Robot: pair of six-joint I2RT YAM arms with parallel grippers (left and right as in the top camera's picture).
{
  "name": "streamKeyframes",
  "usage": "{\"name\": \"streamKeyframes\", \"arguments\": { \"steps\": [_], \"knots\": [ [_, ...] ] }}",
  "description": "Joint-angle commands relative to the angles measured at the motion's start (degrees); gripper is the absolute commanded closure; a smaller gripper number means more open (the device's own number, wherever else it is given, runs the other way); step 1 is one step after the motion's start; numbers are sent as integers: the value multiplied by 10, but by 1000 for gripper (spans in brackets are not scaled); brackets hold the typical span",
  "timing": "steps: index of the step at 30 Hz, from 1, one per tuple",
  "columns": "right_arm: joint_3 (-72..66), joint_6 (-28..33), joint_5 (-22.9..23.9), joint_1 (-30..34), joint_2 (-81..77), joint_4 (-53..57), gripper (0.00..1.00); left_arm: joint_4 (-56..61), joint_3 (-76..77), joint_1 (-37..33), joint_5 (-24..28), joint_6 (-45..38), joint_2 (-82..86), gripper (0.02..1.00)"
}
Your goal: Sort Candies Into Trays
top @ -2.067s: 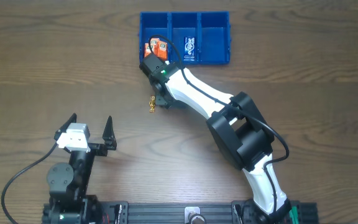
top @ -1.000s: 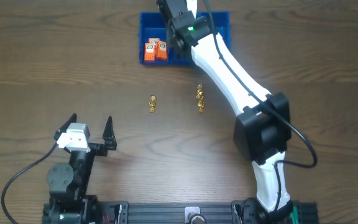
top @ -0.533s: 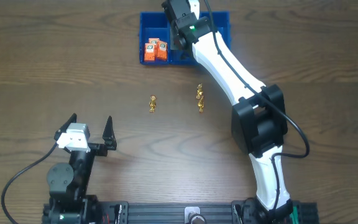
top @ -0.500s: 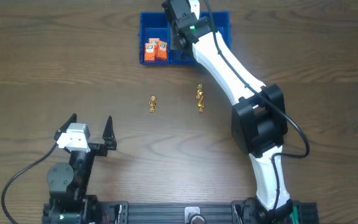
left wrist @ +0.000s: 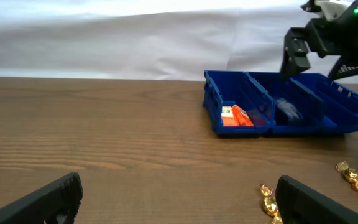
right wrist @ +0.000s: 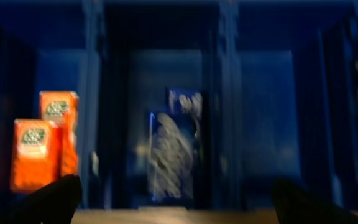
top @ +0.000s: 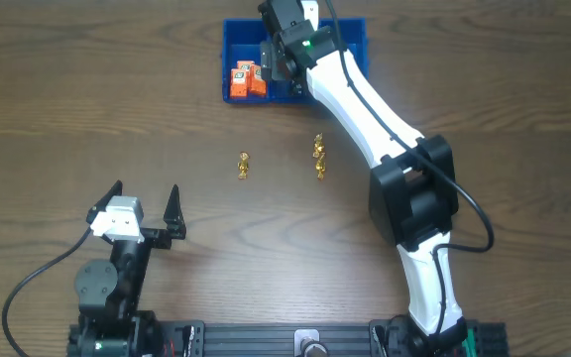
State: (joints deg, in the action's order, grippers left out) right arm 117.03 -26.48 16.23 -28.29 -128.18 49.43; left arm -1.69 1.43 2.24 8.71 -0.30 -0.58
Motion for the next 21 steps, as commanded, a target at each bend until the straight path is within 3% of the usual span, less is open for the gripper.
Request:
{"name": "streamKeyframes", "arguments": {
  "steps": [1, 6, 11, 14, 18, 21],
  "knots": [
    [106, 0, 14, -10, 45, 83, 1, -19, -11, -3, 13, -8, 4, 20],
    [136, -7, 10, -85, 112, 182, 1, -19, -11, -3, 13, -8, 4, 20],
    [89, -101, 4, -156, 104, 247, 1, -19, -11, -3, 13, -8, 4, 20],
    [7, -146, -31, -178, 91, 229, 1, -19, -11, -3, 13, -8, 4, 20],
    [-115, -147, -90, -182, 75, 123, 1, -19, -11, -3, 13, -8, 4, 20],
    [-160, -170, -101, -184, 54, 88, 1, -19, -11, -3, 13, -8, 4, 20]
  ]
}}
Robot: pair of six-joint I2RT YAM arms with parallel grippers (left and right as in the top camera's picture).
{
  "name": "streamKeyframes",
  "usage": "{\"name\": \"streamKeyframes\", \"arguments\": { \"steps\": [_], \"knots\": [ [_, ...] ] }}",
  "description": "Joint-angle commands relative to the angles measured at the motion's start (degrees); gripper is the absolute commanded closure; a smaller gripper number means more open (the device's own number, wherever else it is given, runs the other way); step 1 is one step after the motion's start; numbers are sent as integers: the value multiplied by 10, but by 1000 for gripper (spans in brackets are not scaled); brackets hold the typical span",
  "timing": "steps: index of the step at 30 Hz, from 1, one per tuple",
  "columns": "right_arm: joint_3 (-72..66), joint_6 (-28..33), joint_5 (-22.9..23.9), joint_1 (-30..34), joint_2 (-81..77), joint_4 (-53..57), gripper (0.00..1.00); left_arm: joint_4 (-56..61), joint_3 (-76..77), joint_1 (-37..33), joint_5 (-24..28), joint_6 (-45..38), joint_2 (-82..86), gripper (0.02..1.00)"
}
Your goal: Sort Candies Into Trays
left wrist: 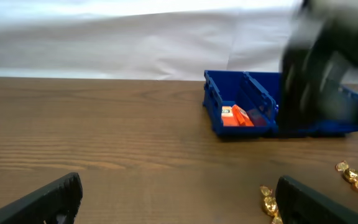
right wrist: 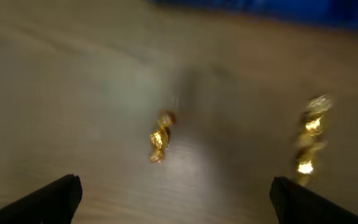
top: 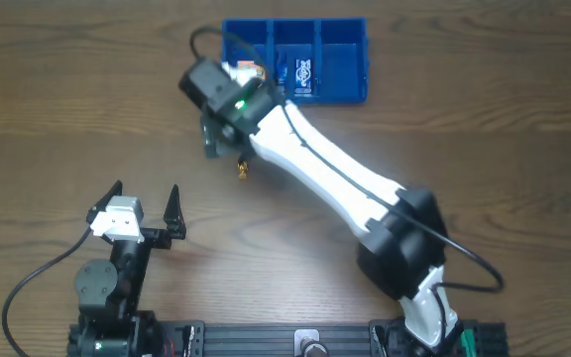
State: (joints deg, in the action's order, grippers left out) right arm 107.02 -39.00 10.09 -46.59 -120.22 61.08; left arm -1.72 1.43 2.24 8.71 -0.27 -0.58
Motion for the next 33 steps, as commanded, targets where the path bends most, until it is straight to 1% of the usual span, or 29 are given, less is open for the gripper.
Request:
{"name": "streamKeyframes", "arguments": {
  "steps": [1, 8, 13, 29, 32, 33],
  "knots": [
    [-61, -45, -40, -3, -39, -30, 1, -19, -11, -3, 13, -8, 4, 20],
    [-61, -46, -40, -3, -78, -71, 1, -19, -11, -3, 13, -9, 4, 20],
    [-61, -58, -35, -3, -78, -96, 1, -19, -11, -3, 13, -8, 4, 20],
    [-61, -60, -28, -5, -104, -116, 1, -19, -11, -3, 13, -8, 4, 23],
    [-61, -60, -26, -6, -110, -116, 9, -19, -11, -3, 13, -9, 4, 20],
    [-61, -60, -26, -6, -110, -118, 40, -19, -11, -3, 13, -8, 4, 20]
  ]
}}
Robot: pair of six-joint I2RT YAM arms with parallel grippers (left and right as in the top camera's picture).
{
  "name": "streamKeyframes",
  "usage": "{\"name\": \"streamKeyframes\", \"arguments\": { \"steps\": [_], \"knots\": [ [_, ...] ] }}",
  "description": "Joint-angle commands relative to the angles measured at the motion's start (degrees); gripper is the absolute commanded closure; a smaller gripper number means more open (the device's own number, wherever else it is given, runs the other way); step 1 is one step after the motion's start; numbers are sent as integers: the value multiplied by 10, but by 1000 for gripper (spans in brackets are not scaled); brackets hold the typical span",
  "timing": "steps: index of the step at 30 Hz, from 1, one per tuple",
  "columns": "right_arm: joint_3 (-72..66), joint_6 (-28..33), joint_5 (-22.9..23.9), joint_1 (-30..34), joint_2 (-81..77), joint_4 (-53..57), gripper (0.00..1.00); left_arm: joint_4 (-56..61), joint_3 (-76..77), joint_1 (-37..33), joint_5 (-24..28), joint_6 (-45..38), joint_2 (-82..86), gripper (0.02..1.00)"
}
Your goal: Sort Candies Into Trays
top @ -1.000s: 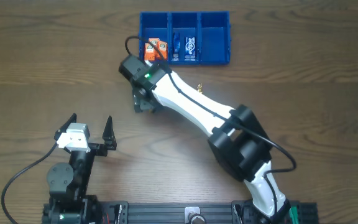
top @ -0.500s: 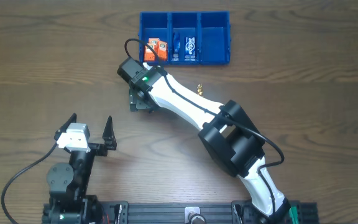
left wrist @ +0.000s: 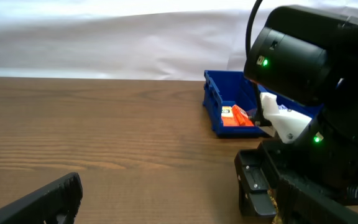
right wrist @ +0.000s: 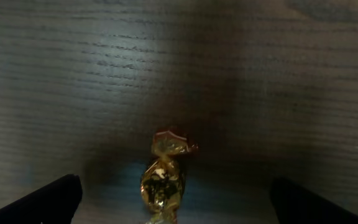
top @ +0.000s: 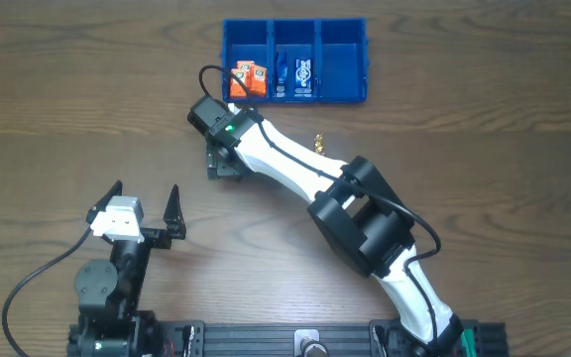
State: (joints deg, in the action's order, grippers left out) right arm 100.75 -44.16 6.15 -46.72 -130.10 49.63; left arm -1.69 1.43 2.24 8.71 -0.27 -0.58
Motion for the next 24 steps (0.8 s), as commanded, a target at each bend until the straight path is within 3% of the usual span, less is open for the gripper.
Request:
{"name": "streamKeyframes", "arguments": {
  "steps": [1, 7, 14, 24],
  "knots": [
    [2, -8, 14, -5, -11, -5, 75, -19, -11, -3, 13, -8, 4, 20],
    [2, -8, 15, -5, -11, -7, 437, -19, -11, -3, 13, -8, 4, 20],
    [2, -8, 15, -5, -11, -9, 744, -19, -11, -3, 13, -8, 4, 20],
    [6, 9, 26, 9, 27, 1, 904, -19, -11, -3, 13, -9, 4, 20]
  ]
}}
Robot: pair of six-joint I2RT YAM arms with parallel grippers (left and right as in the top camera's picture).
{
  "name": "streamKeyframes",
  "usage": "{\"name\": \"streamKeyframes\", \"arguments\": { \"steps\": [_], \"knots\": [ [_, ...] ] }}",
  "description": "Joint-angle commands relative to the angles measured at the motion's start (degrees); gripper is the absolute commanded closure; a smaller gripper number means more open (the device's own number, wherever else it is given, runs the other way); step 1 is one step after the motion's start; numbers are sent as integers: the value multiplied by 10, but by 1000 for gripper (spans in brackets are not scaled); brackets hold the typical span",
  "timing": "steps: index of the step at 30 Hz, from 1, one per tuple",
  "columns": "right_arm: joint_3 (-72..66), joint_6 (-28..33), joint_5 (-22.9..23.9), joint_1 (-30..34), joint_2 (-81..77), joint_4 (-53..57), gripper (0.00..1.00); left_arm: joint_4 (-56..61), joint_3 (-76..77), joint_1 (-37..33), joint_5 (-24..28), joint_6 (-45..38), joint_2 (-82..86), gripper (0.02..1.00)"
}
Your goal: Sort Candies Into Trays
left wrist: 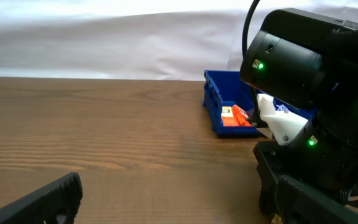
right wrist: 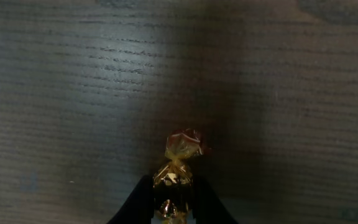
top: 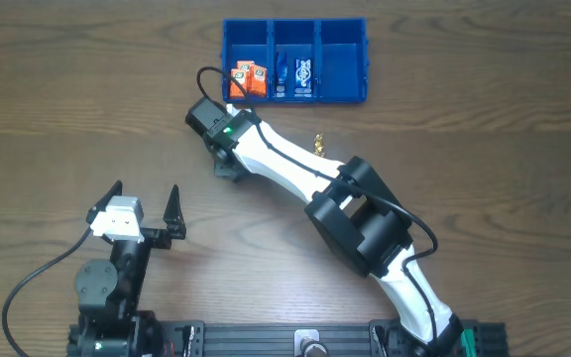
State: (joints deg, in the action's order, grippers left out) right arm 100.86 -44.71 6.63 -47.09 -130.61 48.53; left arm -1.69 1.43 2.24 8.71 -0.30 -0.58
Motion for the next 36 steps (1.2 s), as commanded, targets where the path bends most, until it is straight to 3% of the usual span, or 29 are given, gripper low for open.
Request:
{"name": "streamKeyframes", "arguments": {
  "steps": [1, 5, 9, 13, 19, 28, 30, 31, 34, 35, 36],
  "knots": [
    [5, 17, 46, 23, 62, 28, 904, -19, -11, -3, 13, -8, 4, 20],
    [5, 50, 98, 55, 155, 60, 901, -19, -11, -3, 13, -8, 4, 20],
    [5, 119, 130, 134, 254, 54, 893, -19, -11, -3, 13, -8, 4, 20],
    [5, 169, 130, 217, 259, 14, 851, -19, -11, -3, 13, -8, 4, 20],
    [5, 230, 119, 271, 191, -94, 836, -19, -11, -3, 13, -8, 4, 20],
    [5, 242, 115, 280, 125, -208, 794, -19, -11, -3, 13, -8, 4, 20],
    [5, 243, 116, 280, 122, -218, 737, -19, -11, -3, 13, -8, 4, 20],
    [5, 243, 116, 280, 121, -222, 645, -19, -11, -3, 13, -8, 4, 20],
    [5, 249, 115, 280, 121, -228, 66, -19, -11, -3, 13, -8, 4, 20],
    [5, 254, 116, 280, 121, -228, 1, -19, -11, -3, 13, -8, 4, 20],
    [5, 259, 116, 280, 121, -228, 1, -19, -11, -3, 13, -8, 4, 20]
  ]
}}
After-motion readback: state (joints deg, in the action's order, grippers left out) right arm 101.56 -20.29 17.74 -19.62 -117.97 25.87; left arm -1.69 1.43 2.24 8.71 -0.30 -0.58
